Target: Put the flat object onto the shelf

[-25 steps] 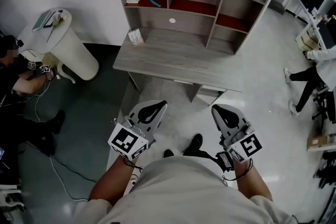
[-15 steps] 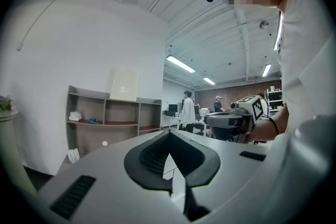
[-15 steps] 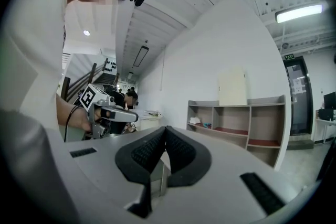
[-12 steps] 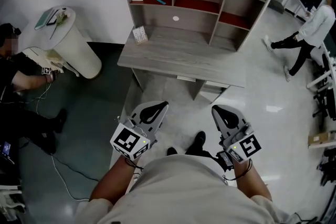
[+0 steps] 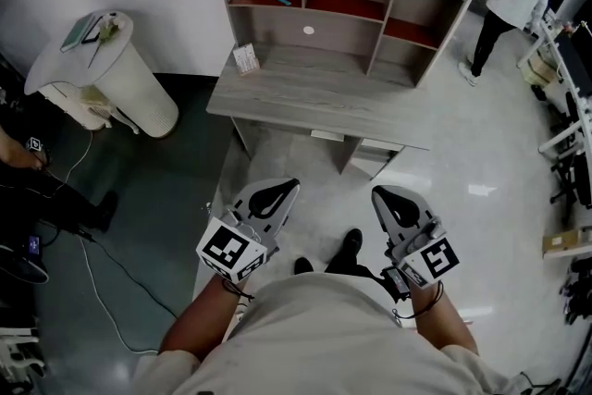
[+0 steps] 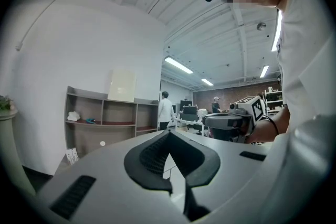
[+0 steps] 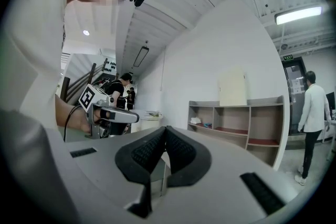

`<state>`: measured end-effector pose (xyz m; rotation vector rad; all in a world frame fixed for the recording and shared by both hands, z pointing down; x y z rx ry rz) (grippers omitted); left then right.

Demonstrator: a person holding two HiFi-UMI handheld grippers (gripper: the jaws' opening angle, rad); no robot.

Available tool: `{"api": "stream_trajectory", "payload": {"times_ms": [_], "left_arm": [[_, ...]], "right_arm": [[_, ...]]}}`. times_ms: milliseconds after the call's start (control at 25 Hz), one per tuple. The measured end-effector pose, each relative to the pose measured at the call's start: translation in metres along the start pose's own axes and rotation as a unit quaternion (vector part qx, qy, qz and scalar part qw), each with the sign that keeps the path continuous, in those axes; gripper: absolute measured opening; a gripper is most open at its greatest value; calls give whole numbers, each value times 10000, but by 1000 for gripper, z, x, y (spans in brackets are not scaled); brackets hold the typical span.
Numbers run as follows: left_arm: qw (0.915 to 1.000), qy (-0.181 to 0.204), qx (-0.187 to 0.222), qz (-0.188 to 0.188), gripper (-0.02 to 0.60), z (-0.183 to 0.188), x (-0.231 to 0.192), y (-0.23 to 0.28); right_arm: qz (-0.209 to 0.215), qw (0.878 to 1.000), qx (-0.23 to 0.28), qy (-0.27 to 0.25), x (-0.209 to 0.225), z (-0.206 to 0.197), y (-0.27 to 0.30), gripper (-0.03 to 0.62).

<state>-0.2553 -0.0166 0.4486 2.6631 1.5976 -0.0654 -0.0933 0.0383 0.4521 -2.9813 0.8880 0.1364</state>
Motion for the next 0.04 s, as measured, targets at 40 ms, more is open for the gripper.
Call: {"api": "stream_trajectory", "payload": {"times_ms": [40], "left_arm": [[10000, 9, 5, -8, 15, 1, 2, 0]], "right_arm": [[1, 10000, 5, -7, -1, 1, -1, 20]]}}
Point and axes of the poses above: the fingertips, and each gripper's own axes: y forward along the fingers, x to its right, z out of its top, the point moved 2 cm from there along -y, backward along the fingers, and after that the axes turned 2 degrees about x, right-handed, at the moved point
